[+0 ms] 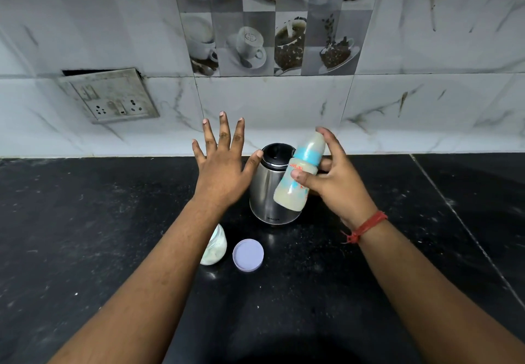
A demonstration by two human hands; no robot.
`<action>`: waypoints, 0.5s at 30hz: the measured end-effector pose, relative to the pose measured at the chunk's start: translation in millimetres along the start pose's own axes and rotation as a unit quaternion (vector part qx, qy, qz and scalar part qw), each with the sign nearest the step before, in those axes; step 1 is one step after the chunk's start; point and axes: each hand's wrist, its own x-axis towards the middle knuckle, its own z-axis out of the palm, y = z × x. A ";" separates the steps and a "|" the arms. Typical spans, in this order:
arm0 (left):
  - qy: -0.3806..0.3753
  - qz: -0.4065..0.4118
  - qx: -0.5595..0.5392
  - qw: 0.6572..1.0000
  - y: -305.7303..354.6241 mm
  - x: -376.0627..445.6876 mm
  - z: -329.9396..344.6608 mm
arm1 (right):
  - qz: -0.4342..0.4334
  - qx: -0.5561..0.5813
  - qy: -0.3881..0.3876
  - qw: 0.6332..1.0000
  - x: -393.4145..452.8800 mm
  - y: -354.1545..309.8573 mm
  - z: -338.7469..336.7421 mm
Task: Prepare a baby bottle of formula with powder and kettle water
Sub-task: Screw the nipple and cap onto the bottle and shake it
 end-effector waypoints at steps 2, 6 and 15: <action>0.001 0.001 -0.004 1.000 -0.2 -0.1 0.0 | -0.012 0.039 0.045 0.998 3.0 -7.4 -5.6; -0.001 0.004 0.000 1.000 1.4 -0.7 -0.8 | -0.055 0.149 0.211 0.964 8.2 -14.7 -9.0; -0.006 0.004 -0.001 1.000 2.2 -3.7 1.1 | -0.027 0.165 0.215 0.962 12.0 -9.1 -29.0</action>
